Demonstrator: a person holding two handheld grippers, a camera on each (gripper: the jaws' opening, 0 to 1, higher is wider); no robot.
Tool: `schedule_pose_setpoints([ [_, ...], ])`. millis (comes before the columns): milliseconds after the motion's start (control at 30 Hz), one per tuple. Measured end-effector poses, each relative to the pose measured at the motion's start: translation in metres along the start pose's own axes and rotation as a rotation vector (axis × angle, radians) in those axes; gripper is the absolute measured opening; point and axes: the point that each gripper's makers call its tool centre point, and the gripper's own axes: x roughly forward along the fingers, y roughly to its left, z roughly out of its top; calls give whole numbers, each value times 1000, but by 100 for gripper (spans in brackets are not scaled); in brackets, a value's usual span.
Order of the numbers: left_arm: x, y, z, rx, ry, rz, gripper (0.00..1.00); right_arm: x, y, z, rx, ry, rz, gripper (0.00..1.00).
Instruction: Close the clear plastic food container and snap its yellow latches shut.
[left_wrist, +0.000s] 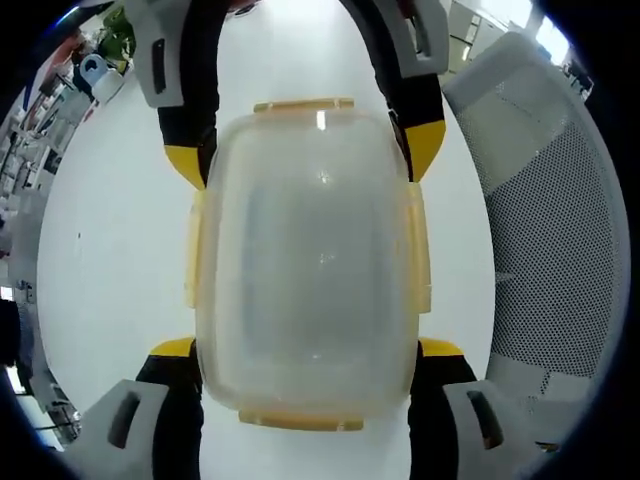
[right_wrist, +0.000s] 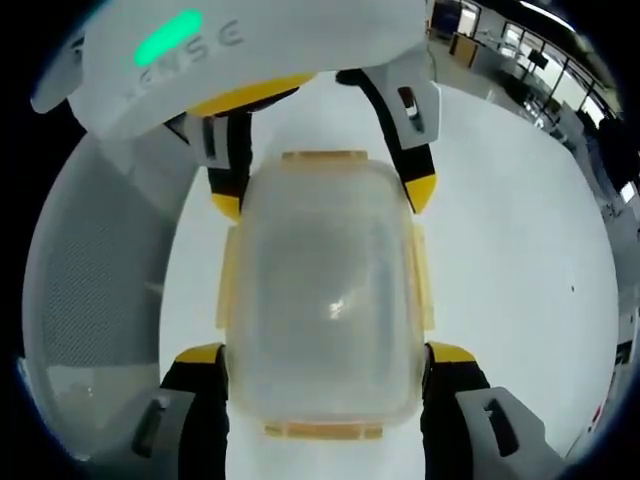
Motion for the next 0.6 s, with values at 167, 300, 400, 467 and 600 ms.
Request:
schedule_pose_setpoints([
  [167,1,4,0,-2,-4,1,86,0,-4,0,2,-5,-4,79],
  [300,1,7,-1,-2,2,1,86,-1,-7,1,0,-2,-3,79],
  [400,1,9,-1,-1,0,0,86,-1,-9,1,1,-4,-4,79],
  [467,1,11,-1,-1,-3,0,86,-1,-10,1,2,-5,-4,79],
  [600,2,14,-2,-1,-2,-1,86,-1,-13,2,3,-4,-4,79],
])
